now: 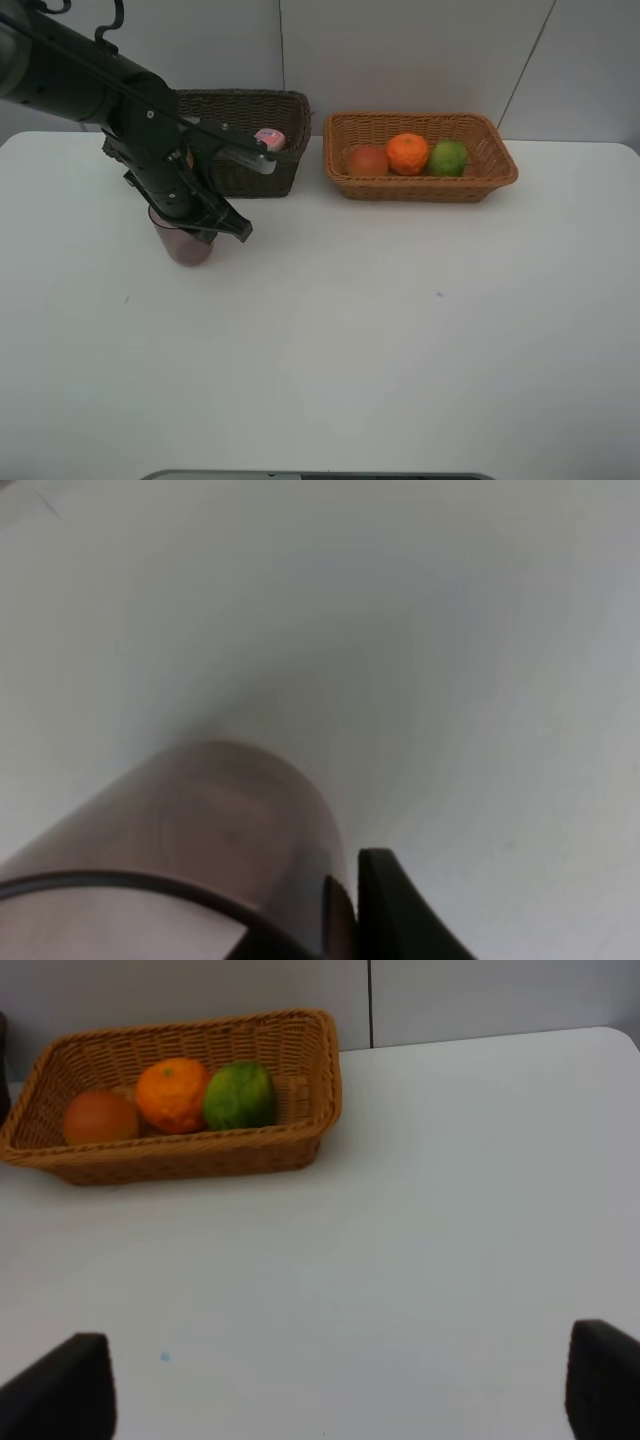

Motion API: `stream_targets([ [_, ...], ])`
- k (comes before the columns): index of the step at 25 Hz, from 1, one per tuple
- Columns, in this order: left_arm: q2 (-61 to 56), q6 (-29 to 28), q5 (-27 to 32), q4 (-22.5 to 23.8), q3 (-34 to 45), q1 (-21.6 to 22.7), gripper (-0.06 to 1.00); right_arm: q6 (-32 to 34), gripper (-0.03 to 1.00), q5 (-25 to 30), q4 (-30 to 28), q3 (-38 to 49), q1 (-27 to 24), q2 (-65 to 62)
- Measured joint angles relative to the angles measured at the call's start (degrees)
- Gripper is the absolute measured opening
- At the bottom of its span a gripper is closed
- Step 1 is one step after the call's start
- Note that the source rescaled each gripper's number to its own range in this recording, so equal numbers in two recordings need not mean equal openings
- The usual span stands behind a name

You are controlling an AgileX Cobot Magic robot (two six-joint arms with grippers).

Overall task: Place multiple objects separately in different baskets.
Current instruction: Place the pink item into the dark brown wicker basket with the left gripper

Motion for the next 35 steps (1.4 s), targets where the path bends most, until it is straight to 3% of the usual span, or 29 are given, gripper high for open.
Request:
stream_targets([
  [14,-2.77,-0.21,0.96,-0.20,-1.00,0.00,0.00,0.00,1.00,0.00,0.00,0.00,0.00,0.00],
  [26,-6.90,-3.21,17.08,-0.96,-18.49,0.31,0.00,0.00,1.00,0.00,0.00,0.00,0.00,0.00],
  [35,-6.90,-4.78,20.31,-2.14,-27.71,7.47,0.00,0.00,1.00,0.00,0.00,0.00,0.00,0.00],
])
